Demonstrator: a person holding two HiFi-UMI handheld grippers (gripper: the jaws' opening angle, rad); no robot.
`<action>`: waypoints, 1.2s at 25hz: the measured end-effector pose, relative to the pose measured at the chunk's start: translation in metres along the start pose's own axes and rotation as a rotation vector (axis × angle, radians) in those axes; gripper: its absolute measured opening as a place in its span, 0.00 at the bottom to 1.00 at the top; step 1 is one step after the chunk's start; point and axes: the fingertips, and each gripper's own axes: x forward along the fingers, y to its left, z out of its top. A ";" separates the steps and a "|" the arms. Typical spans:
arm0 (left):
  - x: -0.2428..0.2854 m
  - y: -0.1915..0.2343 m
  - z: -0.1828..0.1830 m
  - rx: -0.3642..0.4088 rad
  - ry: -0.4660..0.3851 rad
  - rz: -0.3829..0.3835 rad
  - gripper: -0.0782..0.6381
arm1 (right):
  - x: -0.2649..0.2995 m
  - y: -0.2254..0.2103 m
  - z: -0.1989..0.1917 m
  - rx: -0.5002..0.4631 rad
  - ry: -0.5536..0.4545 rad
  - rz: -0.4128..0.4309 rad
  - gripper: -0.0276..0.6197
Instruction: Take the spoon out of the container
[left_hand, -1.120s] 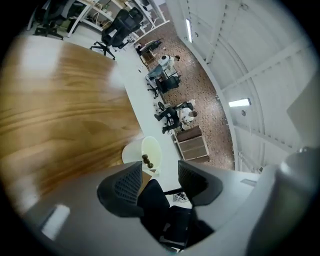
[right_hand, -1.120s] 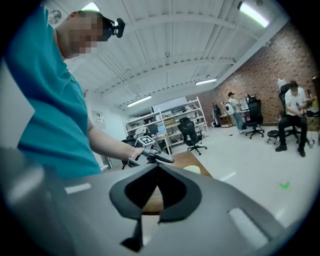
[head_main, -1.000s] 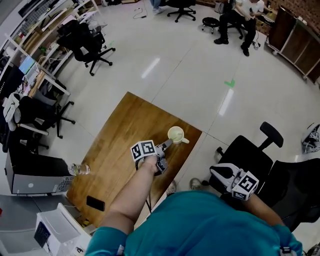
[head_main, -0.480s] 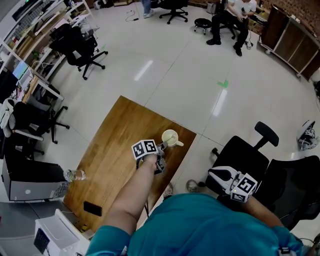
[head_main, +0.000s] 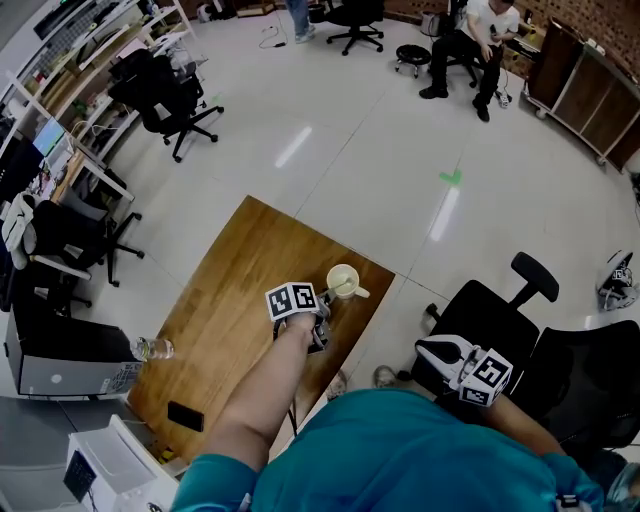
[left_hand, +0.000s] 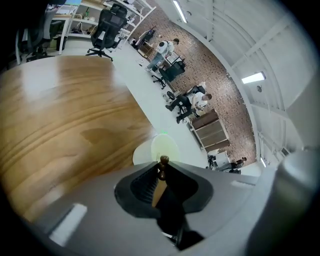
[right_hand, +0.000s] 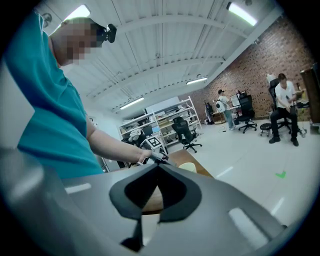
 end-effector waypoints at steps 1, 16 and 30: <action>-0.002 -0.003 0.000 0.002 -0.003 0.000 0.18 | -0.001 0.000 0.001 0.000 -0.005 0.004 0.05; -0.128 -0.160 -0.093 0.216 -0.247 -0.113 0.17 | -0.096 0.022 0.039 0.022 -0.114 0.160 0.05; -0.350 -0.300 -0.307 0.615 -0.641 -0.037 0.17 | -0.177 0.195 0.061 -0.037 -0.056 0.429 0.05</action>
